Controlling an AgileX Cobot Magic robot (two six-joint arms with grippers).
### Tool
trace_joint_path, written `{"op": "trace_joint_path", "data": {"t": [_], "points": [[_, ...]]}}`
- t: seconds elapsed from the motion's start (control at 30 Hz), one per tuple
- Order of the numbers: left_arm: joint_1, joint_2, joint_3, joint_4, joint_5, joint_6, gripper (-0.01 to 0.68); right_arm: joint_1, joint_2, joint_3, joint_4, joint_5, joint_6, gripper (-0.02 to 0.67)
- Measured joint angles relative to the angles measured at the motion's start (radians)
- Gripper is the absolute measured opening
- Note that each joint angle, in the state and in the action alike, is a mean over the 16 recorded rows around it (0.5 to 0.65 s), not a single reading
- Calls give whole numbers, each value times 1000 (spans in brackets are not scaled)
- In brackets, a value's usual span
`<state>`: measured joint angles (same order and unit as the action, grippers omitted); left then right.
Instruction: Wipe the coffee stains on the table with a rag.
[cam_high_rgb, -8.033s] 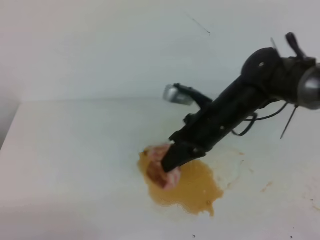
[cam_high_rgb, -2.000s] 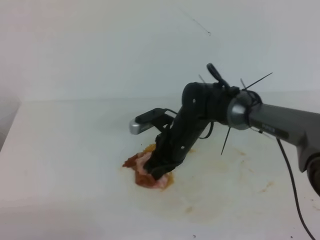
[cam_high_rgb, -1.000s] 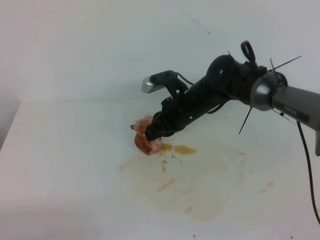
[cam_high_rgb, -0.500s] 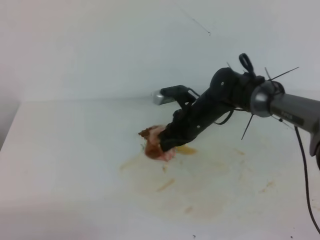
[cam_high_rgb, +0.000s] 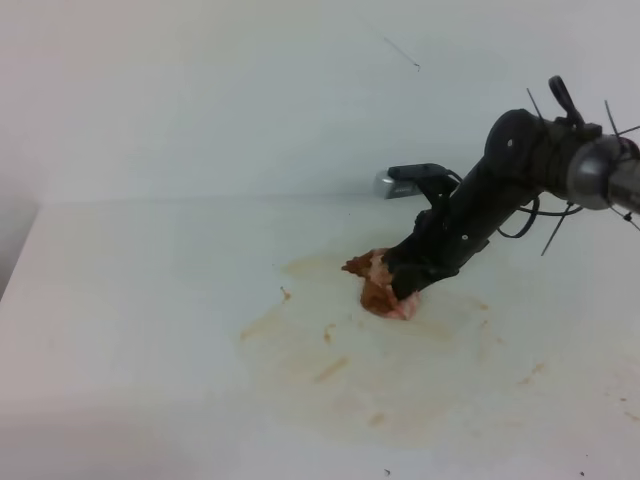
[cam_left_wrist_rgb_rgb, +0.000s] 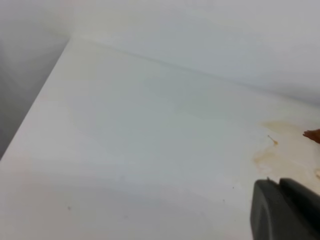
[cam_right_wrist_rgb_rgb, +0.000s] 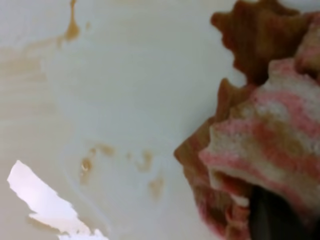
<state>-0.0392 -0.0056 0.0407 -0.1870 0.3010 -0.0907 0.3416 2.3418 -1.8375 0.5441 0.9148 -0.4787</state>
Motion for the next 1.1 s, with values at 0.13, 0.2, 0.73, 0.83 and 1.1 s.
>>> {"op": "trace_joint_path", "data": {"t": [0.13, 0.2, 0.73, 0.83, 1.1], "points": [[0, 0, 0, 0, 0, 0, 0, 8, -64, 92, 29, -26, -69, -2], [0, 0, 0, 0, 0, 0, 0, 20, -101, 137, 63, -43, -115, -2], [0, 0, 0, 0, 0, 0, 0, 226, -175, 274, 260, -121, -299, -2], [0, 0, 0, 0, 0, 0, 0, 228, -149, 274, 257, -143, -281, -1], [0, 0, 0, 0, 0, 0, 0, 128, -105, 274, 251, -180, -245, -2]]}}
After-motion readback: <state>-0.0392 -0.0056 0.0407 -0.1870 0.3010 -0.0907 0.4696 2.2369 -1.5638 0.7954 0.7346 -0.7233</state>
